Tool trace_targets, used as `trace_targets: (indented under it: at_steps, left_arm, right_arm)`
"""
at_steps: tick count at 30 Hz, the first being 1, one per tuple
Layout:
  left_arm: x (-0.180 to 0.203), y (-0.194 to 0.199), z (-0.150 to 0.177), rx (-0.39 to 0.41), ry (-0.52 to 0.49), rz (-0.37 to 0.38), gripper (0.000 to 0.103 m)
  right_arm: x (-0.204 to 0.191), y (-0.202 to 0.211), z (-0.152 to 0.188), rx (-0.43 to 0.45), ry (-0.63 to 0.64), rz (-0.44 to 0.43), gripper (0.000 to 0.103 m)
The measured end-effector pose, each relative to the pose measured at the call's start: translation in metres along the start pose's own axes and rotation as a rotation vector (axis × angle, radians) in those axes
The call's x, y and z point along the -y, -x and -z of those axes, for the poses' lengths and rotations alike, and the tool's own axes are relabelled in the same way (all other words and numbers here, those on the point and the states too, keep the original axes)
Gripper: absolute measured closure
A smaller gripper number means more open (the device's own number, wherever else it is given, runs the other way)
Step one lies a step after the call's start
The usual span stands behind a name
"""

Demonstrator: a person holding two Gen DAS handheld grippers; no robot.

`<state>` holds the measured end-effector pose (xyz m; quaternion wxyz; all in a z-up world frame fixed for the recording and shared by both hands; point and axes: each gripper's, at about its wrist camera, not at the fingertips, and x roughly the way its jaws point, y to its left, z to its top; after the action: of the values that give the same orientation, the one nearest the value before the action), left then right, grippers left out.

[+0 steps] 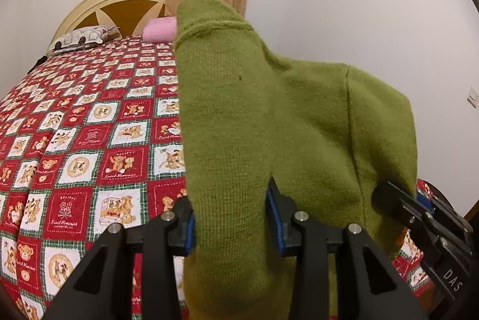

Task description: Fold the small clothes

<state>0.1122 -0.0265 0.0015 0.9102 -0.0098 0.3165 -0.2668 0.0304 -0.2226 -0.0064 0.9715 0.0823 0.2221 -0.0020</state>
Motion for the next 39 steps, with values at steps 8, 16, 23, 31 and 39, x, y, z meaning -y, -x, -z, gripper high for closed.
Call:
trace_targets:
  at_steps: [8, 16, 23, 31, 39]
  left_arm:
    - [0.004, 0.018, 0.012, 0.012, 0.006, 0.012, 0.063]
    - [0.016, 0.035, 0.018, 0.049, -0.021, 0.031, 0.063]
    - [0.038, 0.039, 0.021, 0.054, -0.053, 0.061, 0.063]
    - [0.067, 0.027, 0.016, 0.034, -0.086, 0.085, 0.063]
    - [0.102, 0.016, 0.012, 0.031, -0.149, 0.108, 0.063]
  right_arm:
    - [-0.010, 0.021, 0.011, 0.011, 0.034, 0.021, 0.080]
    - [-0.011, 0.049, 0.012, 0.047, 0.054, 0.048, 0.080]
    - [-0.001, 0.070, 0.016, 0.063, 0.067, 0.097, 0.080]
    - [0.022, 0.079, 0.012, 0.070, 0.052, 0.131, 0.080]
    - [0.049, 0.091, 0.011, 0.075, 0.027, 0.176, 0.080]
